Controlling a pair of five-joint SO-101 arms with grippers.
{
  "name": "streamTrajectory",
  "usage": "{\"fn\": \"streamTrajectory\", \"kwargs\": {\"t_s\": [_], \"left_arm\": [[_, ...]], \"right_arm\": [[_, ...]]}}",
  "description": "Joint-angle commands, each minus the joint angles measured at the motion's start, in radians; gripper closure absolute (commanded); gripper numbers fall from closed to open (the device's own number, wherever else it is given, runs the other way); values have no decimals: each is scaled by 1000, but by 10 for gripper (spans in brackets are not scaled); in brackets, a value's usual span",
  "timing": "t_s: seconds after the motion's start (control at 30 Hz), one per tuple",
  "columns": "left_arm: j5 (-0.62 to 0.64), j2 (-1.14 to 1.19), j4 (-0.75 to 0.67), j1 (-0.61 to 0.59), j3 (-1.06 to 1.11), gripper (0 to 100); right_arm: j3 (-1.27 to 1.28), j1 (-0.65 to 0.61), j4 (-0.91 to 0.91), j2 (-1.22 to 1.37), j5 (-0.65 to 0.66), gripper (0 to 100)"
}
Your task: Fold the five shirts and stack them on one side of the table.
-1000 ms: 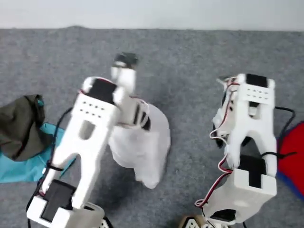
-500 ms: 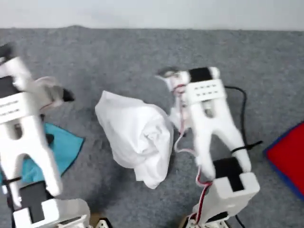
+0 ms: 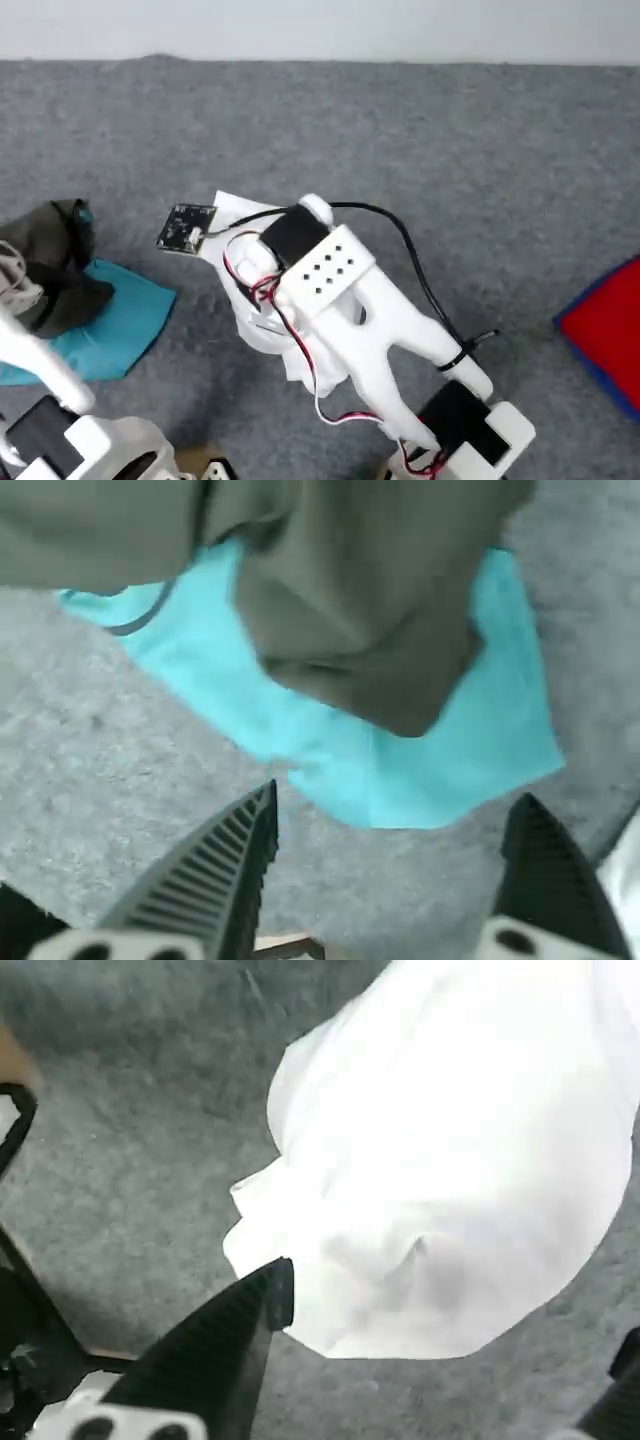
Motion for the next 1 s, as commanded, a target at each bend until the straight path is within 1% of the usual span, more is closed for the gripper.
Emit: {"fn": "streamTrajectory", "kwargs": {"t_s": [0.0, 0.13, 0.2, 0.3, 0.47, 0.57, 0.7, 0.73, 0.8, 0.97], "left_arm": [[-15, -32, 29, -38, -2, 663], [-15, -32, 29, -37, -2, 663], [-15, -32, 29, -37, -2, 663], [-15, -32, 29, -37, -2, 663], [-15, -32, 31, -37, -2, 663], [-15, -32, 31, -37, -2, 663], [-15, -32, 31, -37, -2, 663], [-15, -32, 31, -37, -2, 663], [-15, -32, 31, -37, -2, 663], [-15, -32, 32, -37, -2, 663]], "right_arm": [[12, -35, 44, -74, 14, 519], [120, -148, 41, -71, 21, 520], [187, -179, 39, -42, 83, 520], [250, -159, 28, 44, 147, 520], [252, -81, -74, 196, 149, 520], [212, -53, -116, 260, 149, 520], [120, -18, -117, 343, 149, 523], [97, -7, -116, 371, 149, 539], [55, 19, -113, 424, 153, 615], [-23, 73, -108, 510, 155, 913]]}}
